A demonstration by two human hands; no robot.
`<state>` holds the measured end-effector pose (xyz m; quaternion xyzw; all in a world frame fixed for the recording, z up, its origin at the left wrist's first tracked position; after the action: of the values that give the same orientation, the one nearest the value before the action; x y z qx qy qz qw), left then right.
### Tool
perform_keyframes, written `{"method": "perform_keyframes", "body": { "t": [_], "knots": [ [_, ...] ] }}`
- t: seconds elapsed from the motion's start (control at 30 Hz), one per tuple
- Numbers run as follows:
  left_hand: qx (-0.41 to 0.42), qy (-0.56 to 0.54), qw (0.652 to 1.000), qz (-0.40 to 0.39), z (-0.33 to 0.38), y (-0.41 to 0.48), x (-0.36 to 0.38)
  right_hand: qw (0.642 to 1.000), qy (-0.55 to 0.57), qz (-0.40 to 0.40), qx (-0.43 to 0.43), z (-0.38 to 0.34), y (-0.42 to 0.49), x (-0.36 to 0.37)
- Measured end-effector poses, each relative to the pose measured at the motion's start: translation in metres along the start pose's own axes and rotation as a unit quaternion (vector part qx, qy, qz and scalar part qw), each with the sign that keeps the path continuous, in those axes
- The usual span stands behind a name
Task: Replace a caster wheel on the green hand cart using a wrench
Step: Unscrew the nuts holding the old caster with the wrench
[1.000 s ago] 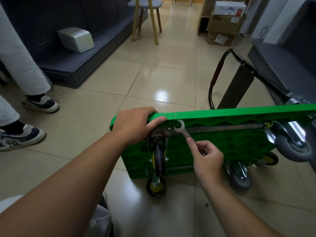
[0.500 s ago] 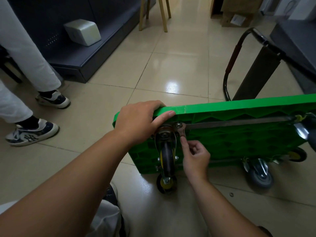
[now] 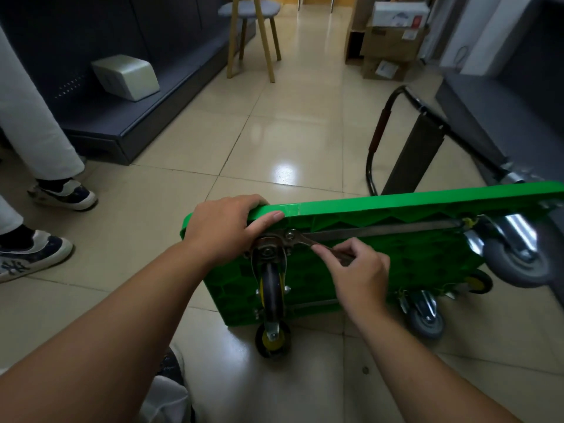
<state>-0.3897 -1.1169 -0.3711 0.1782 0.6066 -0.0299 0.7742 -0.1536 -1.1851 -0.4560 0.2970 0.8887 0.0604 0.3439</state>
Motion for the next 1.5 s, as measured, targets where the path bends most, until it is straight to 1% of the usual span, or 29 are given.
{"method": "perform_keyframes", "body": {
  "t": [0.1,0.2,0.33,0.4,0.47,0.53,0.6,0.63,0.67,0.7,0.73,0.77,0.8,0.83,0.87,0.93,1.0,1.23,1.5],
  "knots": [
    [-0.009,-0.001,1.000,-0.006,0.000,-0.002,-0.002,0.987,-0.110,0.039,-0.114,-0.037,0.011,-0.027],
    [-0.011,-0.004,1.000,-0.006,0.002,-0.003,-0.003,0.948,-0.200,0.054,-0.241,-0.074,0.019,-0.041],
    [-0.006,-0.008,1.000,-0.004,0.001,-0.003,-0.002,0.860,-0.296,0.064,-0.411,-0.121,0.019,-0.041],
    [-0.006,-0.006,1.000,-0.006,0.000,-0.003,-0.001,0.814,-0.339,0.054,-0.469,-0.138,0.014,-0.036],
    [-0.005,-0.005,1.000,-0.006,0.000,-0.002,0.001,0.783,-0.361,0.052,-0.504,-0.147,0.008,-0.035],
    [-0.005,-0.004,1.000,-0.005,-0.001,-0.002,0.001,0.779,-0.347,0.066,-0.518,-0.150,0.003,-0.040],
    [-0.007,-0.008,1.000,-0.007,-0.001,-0.002,0.000,0.795,-0.298,0.079,-0.522,-0.149,-0.002,-0.050],
    [-0.008,-0.011,1.000,-0.008,-0.001,-0.002,0.001,0.814,-0.269,0.074,-0.509,-0.145,-0.003,-0.053],
    [-0.009,-0.012,1.000,-0.009,-0.001,-0.002,0.001,0.846,-0.239,0.062,-0.472,-0.139,-0.003,-0.057],
    [-0.008,-0.012,1.000,-0.009,0.000,-0.002,0.000,0.891,-0.204,0.044,-0.403,-0.124,0.000,-0.058],
    [-0.008,-0.012,1.000,-0.007,0.000,-0.002,0.000,0.940,-0.152,0.025,-0.305,-0.106,0.002,-0.059],
    [-0.007,-0.012,1.000,-0.004,-0.001,-0.002,-0.001,0.978,-0.080,0.003,-0.191,-0.083,0.001,-0.056],
    [-0.007,-0.012,1.000,-0.004,-0.001,-0.002,-0.001,0.997,0.007,-0.016,-0.081,-0.058,-0.004,-0.050],
    [-0.005,-0.011,1.000,-0.003,0.000,-0.002,-0.001,0.995,0.094,-0.026,0.009,-0.036,-0.012,-0.042],
    [-0.004,-0.010,1.000,-0.002,0.000,-0.002,0.000,0.985,0.156,-0.026,0.073,-0.019,-0.019,-0.033],
    [0.000,-0.003,1.000,-0.001,0.000,-0.002,0.000,0.964,0.216,-0.023,0.151,0.005,-0.032,-0.016],
    [0.002,0.000,1.000,0.000,0.000,-0.003,0.000,0.949,0.249,-0.020,0.192,0.018,-0.042,-0.001],
    [0.004,0.004,1.000,0.008,0.001,-0.002,-0.001,0.924,0.302,-0.044,0.233,0.022,-0.056,0.043],
    [0.007,0.005,1.000,0.013,-0.001,-0.001,0.001,0.920,0.303,-0.032,0.247,0.022,-0.058,0.069]
  ]
}}
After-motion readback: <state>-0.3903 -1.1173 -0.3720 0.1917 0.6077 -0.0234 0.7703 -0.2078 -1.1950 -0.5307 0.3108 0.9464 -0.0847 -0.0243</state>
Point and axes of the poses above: each hand's wrist, its own y-axis towards the middle knuckle, its own x-axis out of the palm, z = x × y, the point moved 8 cm from there along y, towards the middle knuckle, and after that the axes turned 5 degrees about z, right-handed, at the moved point
